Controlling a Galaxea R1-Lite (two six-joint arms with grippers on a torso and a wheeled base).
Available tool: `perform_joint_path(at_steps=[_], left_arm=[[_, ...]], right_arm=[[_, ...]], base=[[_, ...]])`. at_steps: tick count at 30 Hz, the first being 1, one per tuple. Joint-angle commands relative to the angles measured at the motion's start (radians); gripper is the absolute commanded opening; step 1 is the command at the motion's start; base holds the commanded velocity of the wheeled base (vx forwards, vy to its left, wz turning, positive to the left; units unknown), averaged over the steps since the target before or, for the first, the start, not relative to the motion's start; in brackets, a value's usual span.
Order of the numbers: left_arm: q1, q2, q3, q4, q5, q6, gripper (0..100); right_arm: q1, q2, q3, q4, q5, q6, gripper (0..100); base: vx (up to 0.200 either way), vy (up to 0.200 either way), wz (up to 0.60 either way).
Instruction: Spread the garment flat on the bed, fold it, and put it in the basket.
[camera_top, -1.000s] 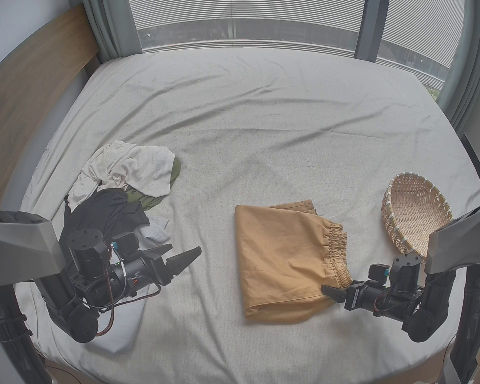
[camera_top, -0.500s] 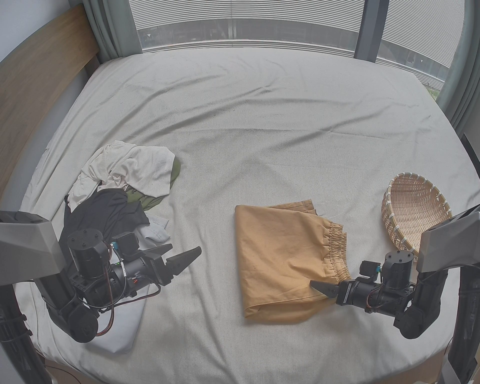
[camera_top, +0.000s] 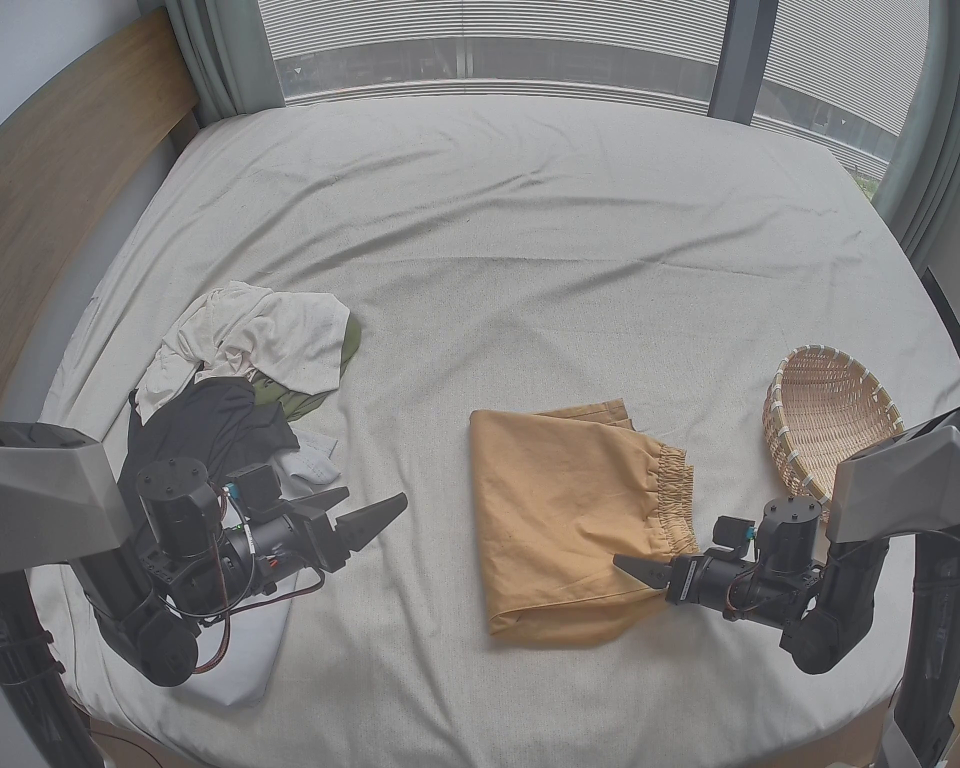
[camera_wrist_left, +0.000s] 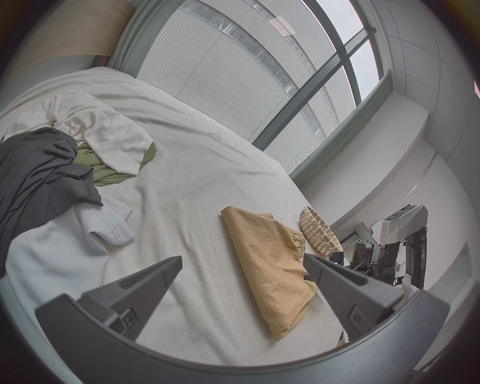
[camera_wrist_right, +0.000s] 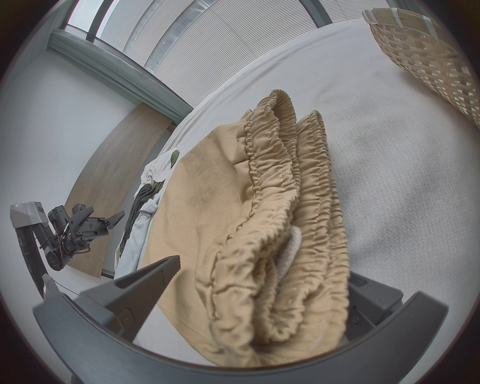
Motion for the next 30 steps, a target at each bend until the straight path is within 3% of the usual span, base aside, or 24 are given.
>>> perform_joint_path(at_steps=[1, 22, 23, 30], left_arm=[[-0.003, 0.001, 0.0, -0.001, 0.0, -0.001, 100], [0.0, -0.002, -0.001, -0.001, 0.0, -0.001, 100], [0.002, -0.002, -0.001, -0.001, 0.0, -0.001, 100], [0.002, -0.003, -0.001, -0.001, 0.0, -0.001, 100]], right_arm=[[0.014, 0.002, -0.014, -0.001, 0.0, 0.001, 100], [0.028, 0.003, -0.074, -0.002, -0.003, 0.036, 100], [0.028, 0.003, -0.074, -0.002, -0.003, 0.036, 0], [0.031, 0.002, -0.068, -0.001, -0.003, 0.039, 0]], base=[[0.0, 0.0, 0.0], [0.0, 0.0, 0.0], [0.0, 0.0, 0.0], [0.0, 0.0, 0.0]])
